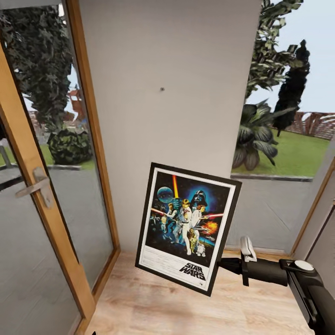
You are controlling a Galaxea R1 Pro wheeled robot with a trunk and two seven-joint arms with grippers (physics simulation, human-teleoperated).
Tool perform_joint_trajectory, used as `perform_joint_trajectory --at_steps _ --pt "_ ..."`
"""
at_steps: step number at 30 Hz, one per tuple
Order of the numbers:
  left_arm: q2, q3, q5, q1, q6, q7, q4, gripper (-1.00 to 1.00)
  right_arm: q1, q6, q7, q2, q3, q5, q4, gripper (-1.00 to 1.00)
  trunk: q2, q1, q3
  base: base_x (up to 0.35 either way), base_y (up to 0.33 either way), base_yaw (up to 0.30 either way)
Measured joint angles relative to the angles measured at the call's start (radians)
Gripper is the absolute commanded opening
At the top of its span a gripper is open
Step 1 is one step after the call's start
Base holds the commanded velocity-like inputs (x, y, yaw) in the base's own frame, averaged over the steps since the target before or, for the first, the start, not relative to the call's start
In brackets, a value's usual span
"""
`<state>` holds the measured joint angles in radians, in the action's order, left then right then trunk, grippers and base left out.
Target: Pick up the poster from the kitchen countertop and hang it on one of the wall nails in the kitchen.
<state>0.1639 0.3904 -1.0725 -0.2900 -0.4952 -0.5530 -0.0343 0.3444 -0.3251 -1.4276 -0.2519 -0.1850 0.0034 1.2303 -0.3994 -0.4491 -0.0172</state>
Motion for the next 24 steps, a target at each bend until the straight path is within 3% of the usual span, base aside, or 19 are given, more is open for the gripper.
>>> perform_joint_trajectory --at_steps 6,13,18,24 --pt "0.0 0.0 0.0 0.0 0.0 0.0 0.0 1.0 0.0 0.0 0.0 0.0 0.0 0.0 0.0 -1.0 0.0 0.0 0.0 0.278 0.186 -0.3" --pt "0.0 0.0 0.0 0.0 -0.002 0.0 0.0 1.0 0.0 0.0 0.0 0.0 0.0 0.0 0.0 -1.0 0.0 0.0 0.0 0.06 0.027 -0.289" --pt "0.0 0.001 0.0 0.0 -0.003 0.0 0.0 1.0 0.0 0.001 0.0 0.001 0.0 0.0 0.0 -1.0 0.0 0.0 0.0 0.041 0.003 -0.07" --pt "0.0 0.0 0.0 0.0 -0.001 0.0 0.0 1.0 0.0 0.001 0.001 0.002 0.0 0.0 0.0 -1.0 0.0 0.0 0.0 0.292 0.0 -0.005"
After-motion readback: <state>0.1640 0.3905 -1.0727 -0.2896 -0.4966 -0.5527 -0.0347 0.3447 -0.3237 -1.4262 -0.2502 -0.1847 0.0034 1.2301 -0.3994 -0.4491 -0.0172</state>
